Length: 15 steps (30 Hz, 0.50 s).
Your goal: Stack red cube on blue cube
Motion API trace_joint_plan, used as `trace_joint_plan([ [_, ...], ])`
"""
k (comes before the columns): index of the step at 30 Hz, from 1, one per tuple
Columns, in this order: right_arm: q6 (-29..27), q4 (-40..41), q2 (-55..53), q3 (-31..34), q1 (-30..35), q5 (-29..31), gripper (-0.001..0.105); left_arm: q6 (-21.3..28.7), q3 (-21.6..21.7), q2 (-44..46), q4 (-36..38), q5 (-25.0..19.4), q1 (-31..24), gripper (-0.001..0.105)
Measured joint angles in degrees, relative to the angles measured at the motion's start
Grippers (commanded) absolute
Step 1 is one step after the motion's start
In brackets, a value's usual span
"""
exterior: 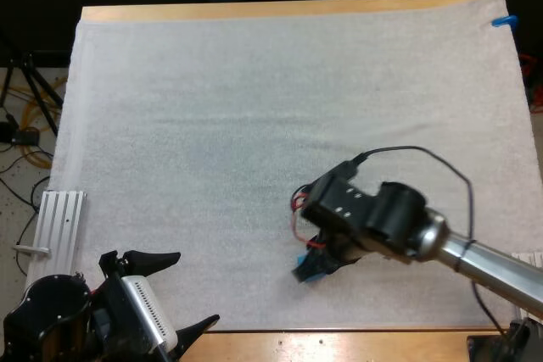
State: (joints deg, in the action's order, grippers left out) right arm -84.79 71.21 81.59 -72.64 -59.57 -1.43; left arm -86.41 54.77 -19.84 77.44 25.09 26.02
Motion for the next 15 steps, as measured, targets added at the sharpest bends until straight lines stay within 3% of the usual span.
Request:
trace_joint_plan([
  [10, 0.00, -3.19, 7.39, 0.24, -0.68, 0.71, 0.009, 0.00, 0.00, 0.00, 0.00, 0.00, 0.00, 0.087],
  [15, 0.00, -7.02, 7.60, 3.38, -0.68, 0.79, 0.009, 0.00, 0.00, 0.00, 0.00, 0.00, 0.00, 0.087],
])
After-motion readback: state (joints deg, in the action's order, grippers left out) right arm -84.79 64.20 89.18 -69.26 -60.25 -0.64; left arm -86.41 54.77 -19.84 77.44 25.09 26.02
